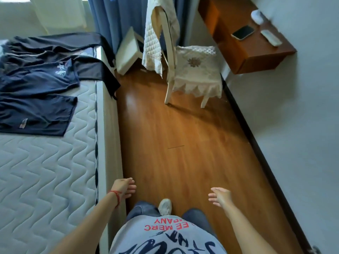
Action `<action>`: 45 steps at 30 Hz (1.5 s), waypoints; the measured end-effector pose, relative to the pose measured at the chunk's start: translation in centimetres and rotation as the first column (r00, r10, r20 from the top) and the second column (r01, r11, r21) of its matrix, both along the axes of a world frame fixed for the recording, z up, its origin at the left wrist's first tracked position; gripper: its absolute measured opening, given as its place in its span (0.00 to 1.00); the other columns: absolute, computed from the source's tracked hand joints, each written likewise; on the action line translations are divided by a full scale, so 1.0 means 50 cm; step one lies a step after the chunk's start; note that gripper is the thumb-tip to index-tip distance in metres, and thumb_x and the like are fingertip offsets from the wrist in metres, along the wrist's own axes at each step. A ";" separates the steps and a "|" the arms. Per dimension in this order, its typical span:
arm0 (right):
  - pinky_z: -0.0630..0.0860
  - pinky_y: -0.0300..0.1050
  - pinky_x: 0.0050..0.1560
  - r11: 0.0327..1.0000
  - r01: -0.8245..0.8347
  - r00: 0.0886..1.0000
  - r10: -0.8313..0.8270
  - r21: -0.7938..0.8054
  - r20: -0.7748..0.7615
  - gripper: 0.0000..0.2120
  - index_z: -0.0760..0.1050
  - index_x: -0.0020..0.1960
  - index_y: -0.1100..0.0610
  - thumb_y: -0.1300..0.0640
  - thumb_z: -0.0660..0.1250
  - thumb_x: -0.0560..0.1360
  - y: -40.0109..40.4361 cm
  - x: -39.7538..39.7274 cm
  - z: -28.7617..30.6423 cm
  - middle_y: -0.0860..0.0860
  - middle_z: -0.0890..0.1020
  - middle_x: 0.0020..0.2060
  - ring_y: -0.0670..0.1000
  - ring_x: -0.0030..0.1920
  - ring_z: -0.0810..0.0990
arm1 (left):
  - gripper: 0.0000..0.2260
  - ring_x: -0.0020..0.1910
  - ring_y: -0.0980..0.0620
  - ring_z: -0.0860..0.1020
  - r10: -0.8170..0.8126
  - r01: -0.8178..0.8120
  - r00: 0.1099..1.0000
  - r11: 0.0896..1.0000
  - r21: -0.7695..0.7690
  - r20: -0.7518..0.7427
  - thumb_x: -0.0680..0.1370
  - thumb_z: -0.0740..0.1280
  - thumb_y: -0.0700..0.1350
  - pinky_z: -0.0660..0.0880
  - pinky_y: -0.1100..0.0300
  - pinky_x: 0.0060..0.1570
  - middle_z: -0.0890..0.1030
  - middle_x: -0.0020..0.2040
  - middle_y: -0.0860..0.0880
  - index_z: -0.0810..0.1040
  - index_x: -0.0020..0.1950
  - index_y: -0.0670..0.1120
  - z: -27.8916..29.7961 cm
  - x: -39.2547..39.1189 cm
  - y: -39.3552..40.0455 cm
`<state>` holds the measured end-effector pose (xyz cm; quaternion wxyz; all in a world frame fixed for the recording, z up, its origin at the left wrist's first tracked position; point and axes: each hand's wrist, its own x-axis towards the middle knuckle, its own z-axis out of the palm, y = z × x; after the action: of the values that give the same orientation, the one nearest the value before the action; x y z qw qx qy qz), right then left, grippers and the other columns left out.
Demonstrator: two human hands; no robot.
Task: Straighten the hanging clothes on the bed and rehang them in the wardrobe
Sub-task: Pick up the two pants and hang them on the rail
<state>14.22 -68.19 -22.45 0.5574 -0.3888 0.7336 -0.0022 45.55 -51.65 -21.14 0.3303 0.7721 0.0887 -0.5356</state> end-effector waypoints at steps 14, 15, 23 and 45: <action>0.75 0.46 0.45 0.924 -0.382 0.924 0.382 -0.009 0.013 0.11 0.74 0.56 0.66 0.62 0.59 0.79 -0.491 0.452 -0.022 0.63 0.81 0.50 0.57 0.42 0.78 | 0.12 0.40 0.46 0.78 0.251 -0.252 0.967 0.967 0.023 0.045 0.80 0.60 0.45 0.75 0.56 0.41 0.81 0.41 0.43 0.77 0.53 0.38 -0.033 0.296 -0.333; 0.74 0.44 0.41 0.902 -0.431 0.902 0.431 -0.014 0.016 0.10 0.75 0.55 0.65 0.61 0.59 0.78 -0.529 0.498 -0.018 0.61 0.81 0.47 0.56 0.40 0.78 | 0.13 0.40 0.46 0.78 0.291 -0.293 0.956 0.955 0.040 0.044 0.80 0.59 0.45 0.75 0.54 0.45 0.80 0.41 0.42 0.77 0.54 0.38 -0.030 0.314 -0.341; 0.71 0.38 0.30 0.656 -0.750 0.659 0.752 -0.086 -0.007 0.07 0.76 0.43 0.56 0.58 0.60 0.77 -0.738 0.875 0.007 0.51 0.80 0.33 0.48 0.32 0.78 | 0.12 0.37 0.48 0.78 0.546 -0.549 0.836 0.833 0.073 0.055 0.79 0.59 0.44 0.73 0.59 0.36 0.80 0.39 0.44 0.76 0.55 0.37 -0.009 0.469 -0.414; 0.73 0.41 0.35 0.486 -0.870 0.481 0.874 -0.081 0.076 0.08 0.76 0.51 0.61 0.60 0.59 0.79 -0.924 1.747 0.010 0.60 0.81 0.43 0.54 0.35 0.78 | 0.08 0.35 0.49 0.74 0.795 -0.795 0.606 0.606 -0.028 0.004 0.78 0.59 0.41 0.68 0.59 0.37 0.76 0.36 0.45 0.73 0.39 0.43 0.039 1.249 -0.619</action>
<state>101.56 -114.38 -21.95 0.5137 -0.7148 0.4043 0.2484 108.01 -82.59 -19.19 0.5432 0.6531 0.4131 -0.3282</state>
